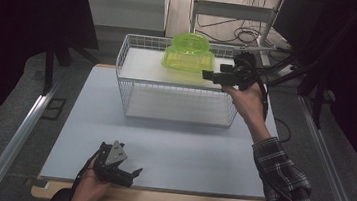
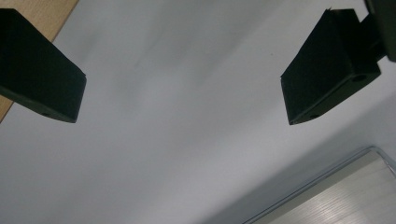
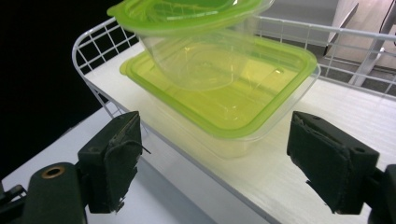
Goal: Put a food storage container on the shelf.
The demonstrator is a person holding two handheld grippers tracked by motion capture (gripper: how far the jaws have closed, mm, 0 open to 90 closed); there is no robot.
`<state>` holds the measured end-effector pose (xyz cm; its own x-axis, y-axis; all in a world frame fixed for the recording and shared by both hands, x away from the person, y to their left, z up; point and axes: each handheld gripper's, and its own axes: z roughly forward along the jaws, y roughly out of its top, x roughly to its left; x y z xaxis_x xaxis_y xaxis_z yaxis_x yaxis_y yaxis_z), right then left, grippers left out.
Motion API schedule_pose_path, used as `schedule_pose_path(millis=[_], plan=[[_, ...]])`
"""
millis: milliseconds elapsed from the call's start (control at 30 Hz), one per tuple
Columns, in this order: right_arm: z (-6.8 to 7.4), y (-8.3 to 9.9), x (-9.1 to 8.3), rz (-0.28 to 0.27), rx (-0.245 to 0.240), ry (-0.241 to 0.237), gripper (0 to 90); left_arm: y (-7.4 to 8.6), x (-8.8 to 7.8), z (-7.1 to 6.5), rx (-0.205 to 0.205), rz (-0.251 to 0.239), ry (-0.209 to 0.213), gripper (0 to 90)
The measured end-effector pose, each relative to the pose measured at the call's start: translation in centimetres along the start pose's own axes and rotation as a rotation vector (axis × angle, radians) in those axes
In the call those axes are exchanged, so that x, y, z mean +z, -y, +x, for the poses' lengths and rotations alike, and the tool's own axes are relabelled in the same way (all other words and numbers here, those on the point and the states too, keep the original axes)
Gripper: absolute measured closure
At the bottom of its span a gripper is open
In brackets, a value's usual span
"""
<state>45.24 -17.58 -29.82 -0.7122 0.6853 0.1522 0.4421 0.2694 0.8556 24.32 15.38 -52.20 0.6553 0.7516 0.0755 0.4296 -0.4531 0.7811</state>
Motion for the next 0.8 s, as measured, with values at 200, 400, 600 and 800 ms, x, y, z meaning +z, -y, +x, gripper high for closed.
schedule_pose_path(millis=[200,400,600,800], plan=[[0.3,0.6,0.1,0.011,-0.014,-0.002,17.0,0.0,0.0,0.0,-0.001,-0.001,0.001,0.0],[0.6,1.1,0.1,0.021,-0.027,-0.004,15.6,0.0,0.0,0.0,0.001,0.001,0.0,0.0],[0.7,1.8,0.2,0.037,-0.033,-0.005,14.1,0.0,0.0,0.0,0.001,-0.001,-0.001,0.0],[0.7,2.5,0.2,0.05,-0.033,-0.007,12.6,0.0,0.0,0.0,0.0,0.0,0.001,0.0]])
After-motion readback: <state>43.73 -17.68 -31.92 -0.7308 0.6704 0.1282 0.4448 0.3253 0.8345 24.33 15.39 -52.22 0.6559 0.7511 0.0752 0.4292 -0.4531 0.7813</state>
